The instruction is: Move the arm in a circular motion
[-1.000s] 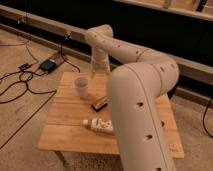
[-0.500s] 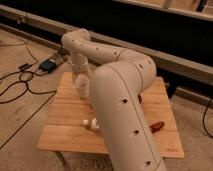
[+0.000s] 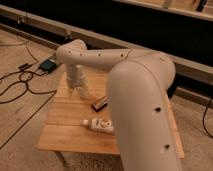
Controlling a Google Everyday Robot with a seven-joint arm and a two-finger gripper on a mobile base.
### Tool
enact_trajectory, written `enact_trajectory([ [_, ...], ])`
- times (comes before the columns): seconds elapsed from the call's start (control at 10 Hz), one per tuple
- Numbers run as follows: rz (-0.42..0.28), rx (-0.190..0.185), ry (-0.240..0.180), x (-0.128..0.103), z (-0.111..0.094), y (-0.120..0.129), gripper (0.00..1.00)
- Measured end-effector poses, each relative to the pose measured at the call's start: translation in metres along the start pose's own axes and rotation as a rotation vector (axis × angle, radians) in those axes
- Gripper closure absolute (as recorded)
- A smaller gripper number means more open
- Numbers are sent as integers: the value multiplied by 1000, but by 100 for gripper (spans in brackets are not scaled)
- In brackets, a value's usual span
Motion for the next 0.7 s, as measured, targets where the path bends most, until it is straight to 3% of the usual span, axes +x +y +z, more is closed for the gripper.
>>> enact_trajectory([
  [0.5, 249, 9, -9, 63, -3, -87, 35],
  [0.7, 341, 10, -21, 74, -6, -124, 35],
])
